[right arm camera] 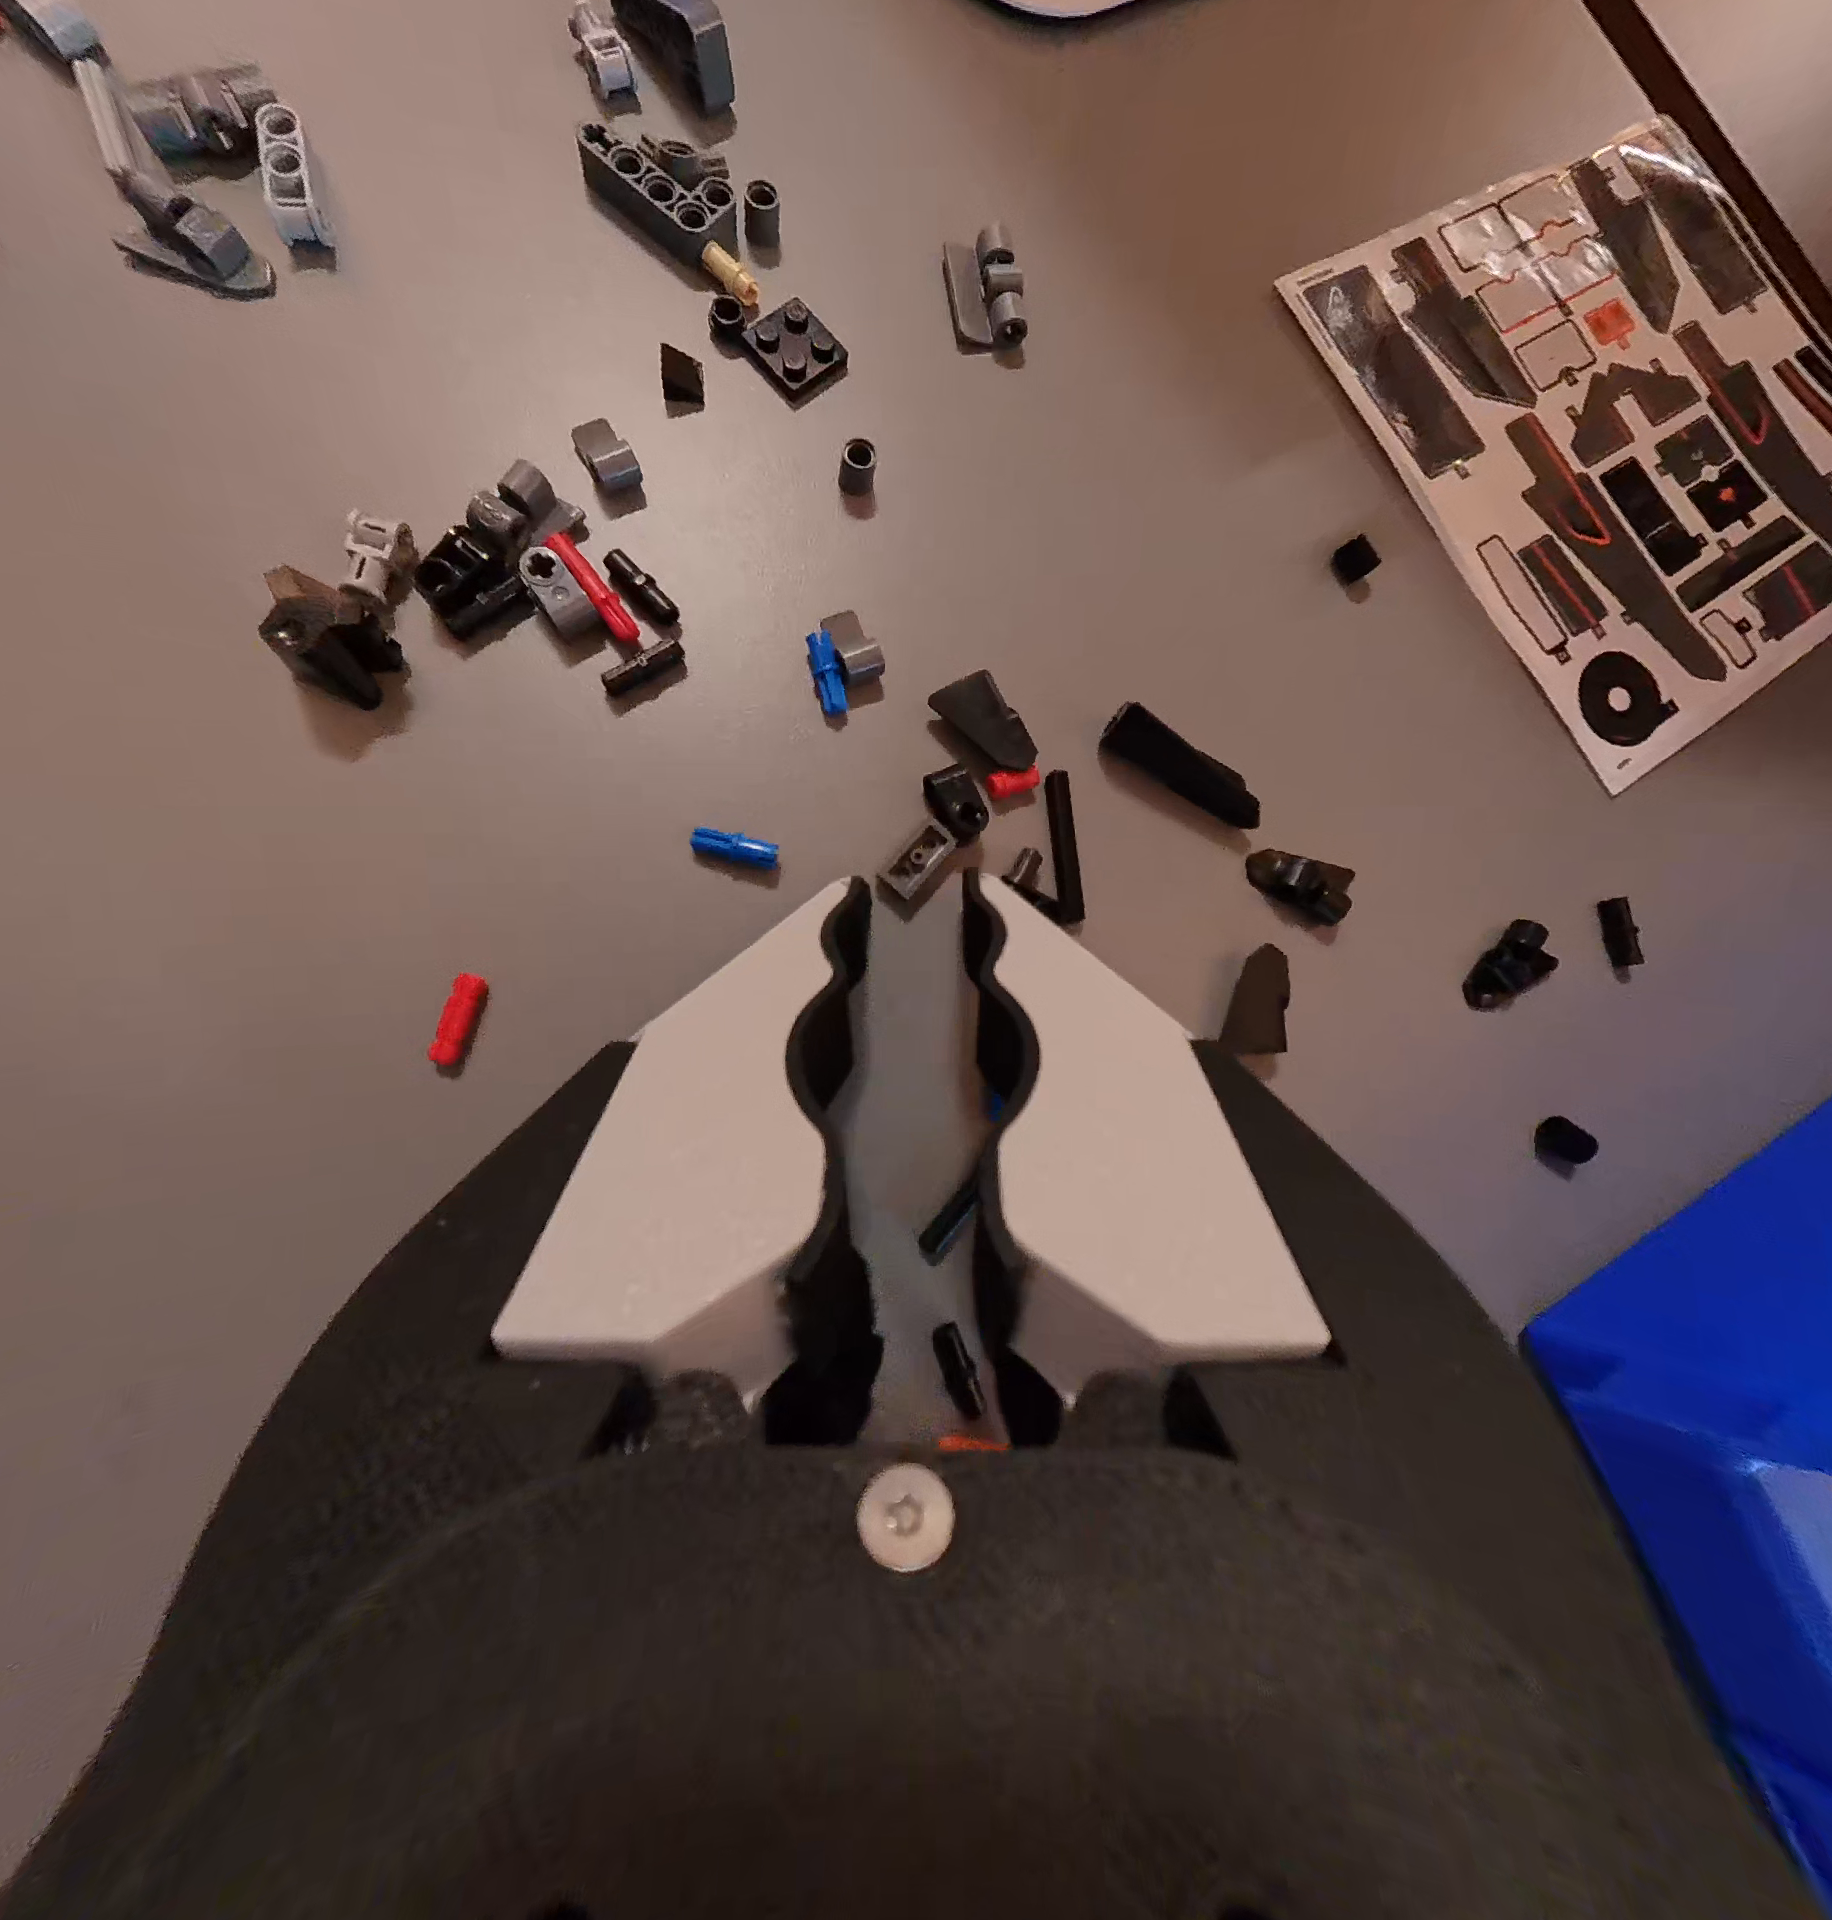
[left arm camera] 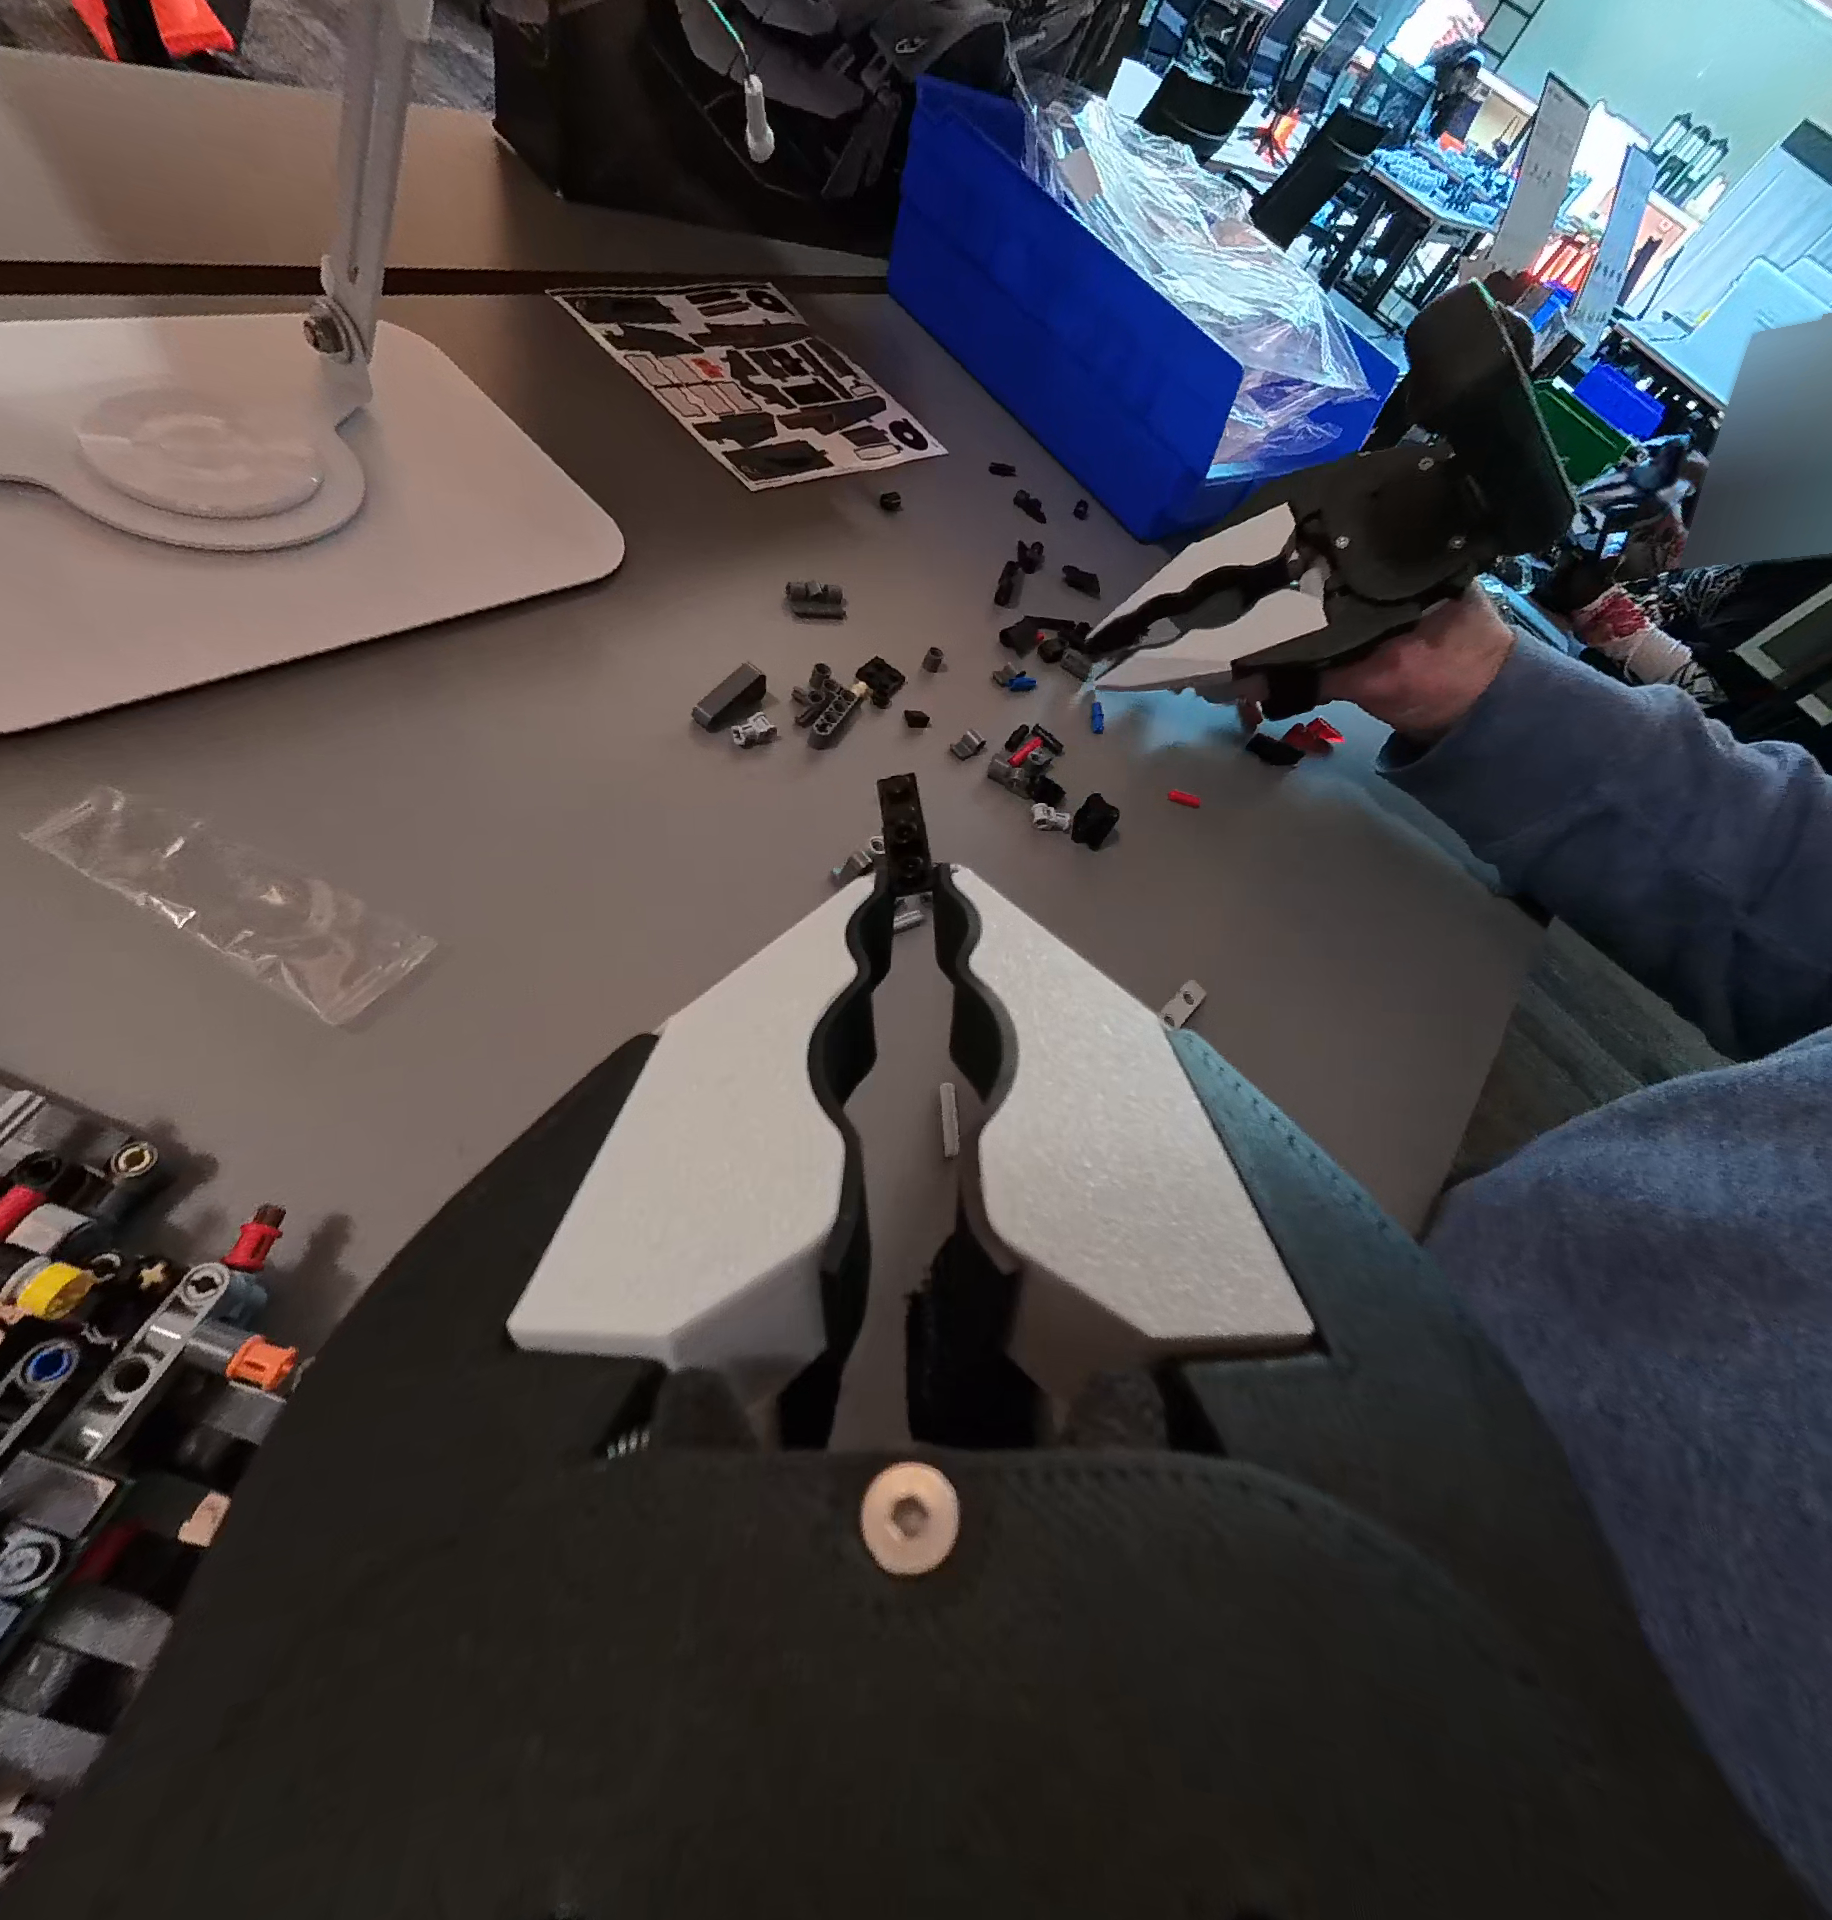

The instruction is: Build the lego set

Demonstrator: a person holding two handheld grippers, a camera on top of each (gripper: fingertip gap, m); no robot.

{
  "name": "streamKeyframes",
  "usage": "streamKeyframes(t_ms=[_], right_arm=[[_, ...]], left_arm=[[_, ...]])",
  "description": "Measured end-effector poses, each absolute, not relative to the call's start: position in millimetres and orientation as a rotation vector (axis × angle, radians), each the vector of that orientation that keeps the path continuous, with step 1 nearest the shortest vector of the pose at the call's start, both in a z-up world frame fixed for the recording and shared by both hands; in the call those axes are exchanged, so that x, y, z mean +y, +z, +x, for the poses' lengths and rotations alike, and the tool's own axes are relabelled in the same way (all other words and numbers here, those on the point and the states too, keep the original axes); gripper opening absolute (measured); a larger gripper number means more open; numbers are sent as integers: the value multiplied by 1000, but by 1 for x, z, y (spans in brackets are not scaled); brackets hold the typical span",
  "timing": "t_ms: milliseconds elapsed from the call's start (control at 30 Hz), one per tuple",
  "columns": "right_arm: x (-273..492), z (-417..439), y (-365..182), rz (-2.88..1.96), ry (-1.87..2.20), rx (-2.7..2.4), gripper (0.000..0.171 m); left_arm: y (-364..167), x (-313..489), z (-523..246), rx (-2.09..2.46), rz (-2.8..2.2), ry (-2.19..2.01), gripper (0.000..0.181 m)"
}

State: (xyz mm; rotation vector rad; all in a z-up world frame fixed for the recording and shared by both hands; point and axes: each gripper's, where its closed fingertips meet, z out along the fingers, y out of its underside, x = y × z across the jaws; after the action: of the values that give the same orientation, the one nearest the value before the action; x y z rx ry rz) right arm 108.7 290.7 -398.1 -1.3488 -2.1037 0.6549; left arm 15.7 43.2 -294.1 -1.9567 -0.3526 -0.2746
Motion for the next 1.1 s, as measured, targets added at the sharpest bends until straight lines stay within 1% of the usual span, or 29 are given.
streamKeyframes(t_ms=[100, 233, 567, 700, 767, 833, 933, 1067, 1100], right_arm=[[287, 105, -398, -1356, 630, -2092, 14], [284, 103, -400, -1353, 607, -2081, 7], [281, 106, -396, -1415, 694, -2050, 5], [253, 117, -378, -1427, 872, -2092, 5], [226, 126, -370, -1446, 1003, -2169, 5], [198, 136, -370, -1400, 1049, -2275, 5], [169, 151, -385, -1294, 984, -2433, 5], [157, 155, -402, -1201, 911, -2468, 6], [158, 154, -401, -1180, 893, -2446, 12]], left_arm=[[-295, 43, 15, -354, -1959, -275, 6], [-296, 44, 13, -355, -1959, -277, 6], [-297, 44, 8, -354, -1960, -288, 6], [-297, 46, 10, -329, -1974, -284, 6], [-298, 48, 13, -311, -1985, -287, 6], [-299, 52, 18, -298, -1984, -308, 6], [-302, 57, 24, -282, -1984, -335, 6], [-305, 61, 30, -262, -1990, -362, 6], [-305, 61, 31, -257, -1992, -365, 6]])
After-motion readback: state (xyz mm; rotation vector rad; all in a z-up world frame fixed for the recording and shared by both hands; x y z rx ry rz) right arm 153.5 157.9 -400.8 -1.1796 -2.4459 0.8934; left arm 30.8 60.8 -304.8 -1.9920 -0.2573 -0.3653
